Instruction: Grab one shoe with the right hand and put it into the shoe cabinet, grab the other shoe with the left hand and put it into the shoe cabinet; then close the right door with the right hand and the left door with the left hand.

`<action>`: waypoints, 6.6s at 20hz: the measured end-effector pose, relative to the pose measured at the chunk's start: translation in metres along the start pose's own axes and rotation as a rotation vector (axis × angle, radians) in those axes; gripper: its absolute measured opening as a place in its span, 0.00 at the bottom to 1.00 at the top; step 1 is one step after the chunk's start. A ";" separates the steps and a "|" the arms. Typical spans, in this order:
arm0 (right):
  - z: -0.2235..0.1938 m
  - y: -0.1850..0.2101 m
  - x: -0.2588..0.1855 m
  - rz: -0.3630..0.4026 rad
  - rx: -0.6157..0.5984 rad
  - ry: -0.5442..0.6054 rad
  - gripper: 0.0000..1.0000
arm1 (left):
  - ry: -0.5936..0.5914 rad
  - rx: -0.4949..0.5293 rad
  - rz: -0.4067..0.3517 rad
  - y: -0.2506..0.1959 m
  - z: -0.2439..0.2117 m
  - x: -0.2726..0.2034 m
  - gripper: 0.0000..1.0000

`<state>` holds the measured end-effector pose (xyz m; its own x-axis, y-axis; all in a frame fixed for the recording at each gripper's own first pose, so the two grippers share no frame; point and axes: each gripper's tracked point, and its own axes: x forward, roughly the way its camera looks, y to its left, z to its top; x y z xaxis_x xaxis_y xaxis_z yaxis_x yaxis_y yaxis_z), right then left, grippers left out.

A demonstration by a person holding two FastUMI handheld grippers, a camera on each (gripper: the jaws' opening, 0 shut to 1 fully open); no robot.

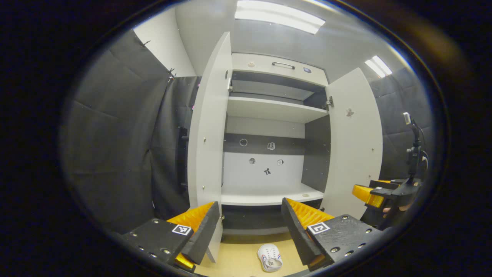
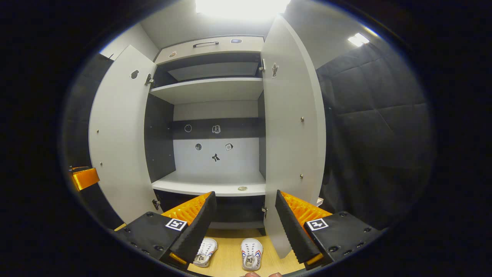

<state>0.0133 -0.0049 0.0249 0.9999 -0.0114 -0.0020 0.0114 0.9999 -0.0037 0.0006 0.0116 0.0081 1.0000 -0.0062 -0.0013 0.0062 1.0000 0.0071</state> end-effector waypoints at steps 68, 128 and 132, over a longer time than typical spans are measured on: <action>-0.416 0.001 0.093 0.099 -0.337 0.963 0.05 | 0.459 -0.057 -0.005 -0.031 -0.195 -0.074 0.93; 0.025 0.093 0.365 0.139 -0.034 0.053 0.77 | 0.318 0.030 0.110 -0.022 -0.120 0.091 0.93; 0.038 0.084 0.315 0.121 -0.072 0.014 0.95 | 0.335 0.046 0.012 -0.029 -0.137 0.089 1.00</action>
<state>0.3295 0.0754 0.0618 0.9939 0.1085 -0.0212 -0.1097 0.9912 -0.0742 0.0888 -0.0174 -0.1293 0.9441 0.0158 -0.3294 0.0023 0.9985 0.0545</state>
